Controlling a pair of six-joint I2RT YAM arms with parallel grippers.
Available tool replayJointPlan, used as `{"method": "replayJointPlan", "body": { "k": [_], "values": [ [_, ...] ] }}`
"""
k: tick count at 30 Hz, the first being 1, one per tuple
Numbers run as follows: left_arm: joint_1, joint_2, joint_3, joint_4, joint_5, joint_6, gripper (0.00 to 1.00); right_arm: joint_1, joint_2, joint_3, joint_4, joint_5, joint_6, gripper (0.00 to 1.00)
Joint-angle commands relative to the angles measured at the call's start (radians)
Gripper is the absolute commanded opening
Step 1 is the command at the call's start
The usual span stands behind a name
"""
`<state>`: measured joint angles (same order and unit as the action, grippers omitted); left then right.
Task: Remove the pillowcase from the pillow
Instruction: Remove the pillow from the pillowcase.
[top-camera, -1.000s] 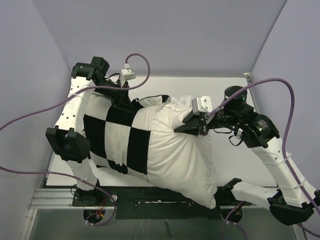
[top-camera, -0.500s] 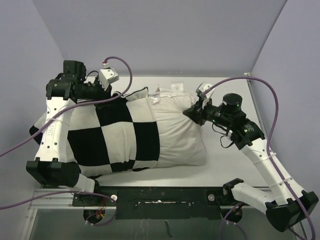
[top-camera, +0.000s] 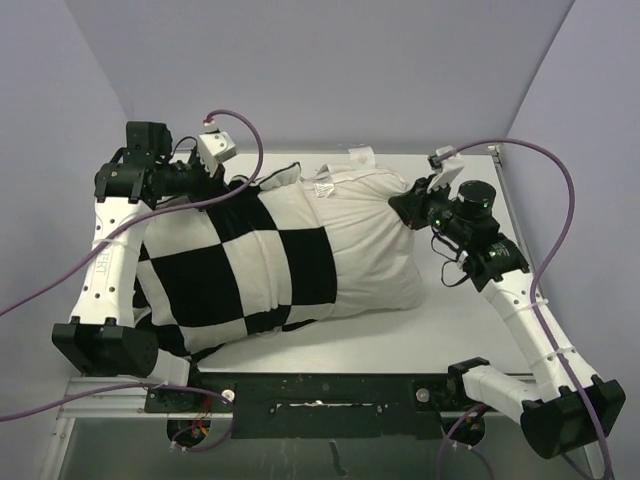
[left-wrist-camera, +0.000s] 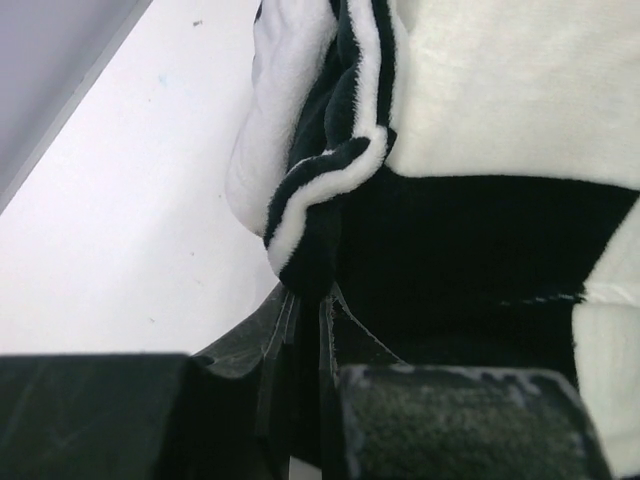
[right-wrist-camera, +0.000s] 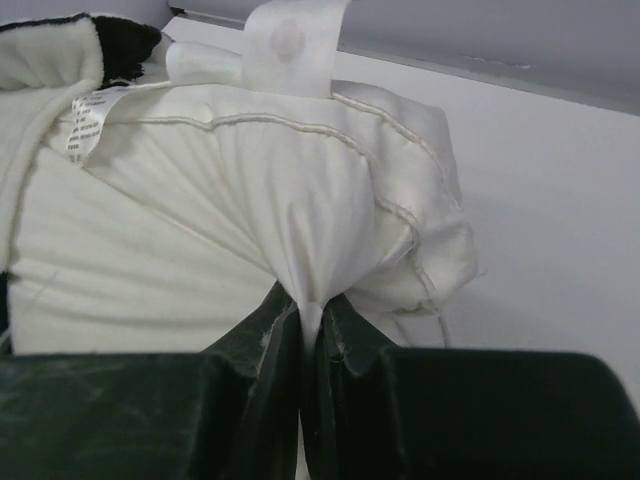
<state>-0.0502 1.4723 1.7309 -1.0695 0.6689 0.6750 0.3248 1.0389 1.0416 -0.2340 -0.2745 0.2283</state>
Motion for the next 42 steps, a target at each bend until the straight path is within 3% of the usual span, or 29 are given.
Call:
{"method": "replayJointPlan", "body": {
  "k": [1, 4, 11, 12, 14, 20, 21, 29, 32, 33, 34, 35, 36, 38, 42],
  "values": [
    [0.128, -0.109, 0.000, 0.158, -0.185, 0.119, 0.00, -0.284, 0.009, 0.055, 0.001, 0.279, 0.033, 0.00],
    [0.158, -0.116, -0.033, 0.201, -0.199, 0.144, 0.00, -0.394, 0.018, 0.057, -0.024, 0.258, 0.058, 0.00],
    [0.103, -0.099, -0.043, 0.165, -0.134, 0.103, 0.00, -0.399, -0.025, -0.024, 0.014, 0.120, 0.139, 0.00],
    [0.052, -0.099, -0.049, 0.159, -0.148, 0.075, 0.00, -0.400, -0.042, -0.036, 0.028, 0.101, 0.153, 0.07],
    [-0.035, -0.110, -0.069, 0.162, -0.181, 0.059, 0.00, -0.400, -0.065, -0.041, 0.048, 0.081, 0.161, 0.46],
    [-0.217, -0.116, -0.081, 0.174, -0.268, 0.039, 0.00, -0.409, -0.063, 0.020, 0.057, 0.146, 0.127, 0.95],
    [-0.225, -0.113, -0.078, 0.173, -0.269, 0.039, 0.00, -0.411, -0.046, 0.029, 0.065, 0.144, 0.131, 0.99],
    [-0.250, -0.115, -0.077, 0.168, -0.270, 0.035, 0.00, -0.398, 0.184, 0.093, 0.180, -0.025, 0.239, 0.98],
    [-0.253, -0.119, -0.083, 0.131, -0.255, 0.032, 0.00, -0.295, 0.223, 0.113, 0.159, 0.001, 0.178, 0.98],
    [-0.252, -0.120, -0.086, 0.101, -0.242, 0.040, 0.02, -0.247, 0.225, 0.112, 0.140, 0.036, 0.135, 0.98],
    [-0.251, -0.121, -0.091, 0.064, -0.222, 0.056, 0.19, -0.208, 0.228, 0.112, 0.115, 0.067, 0.098, 0.98],
    [-0.248, -0.121, -0.098, 0.018, -0.201, 0.077, 0.50, -0.185, 0.235, 0.110, 0.086, 0.083, 0.080, 0.98],
    [-0.247, -0.122, -0.111, -0.028, -0.188, 0.088, 0.68, -0.177, 0.243, 0.105, 0.057, 0.088, 0.075, 0.98],
    [-0.245, -0.135, -0.157, -0.092, -0.157, 0.122, 0.76, -0.172, 0.245, 0.073, 0.026, 0.097, 0.073, 0.98],
    [-0.285, -0.196, -0.299, -0.163, -0.126, 0.153, 0.82, -0.170, 0.200, -0.020, 0.022, 0.142, 0.042, 0.98]
  ]
}}
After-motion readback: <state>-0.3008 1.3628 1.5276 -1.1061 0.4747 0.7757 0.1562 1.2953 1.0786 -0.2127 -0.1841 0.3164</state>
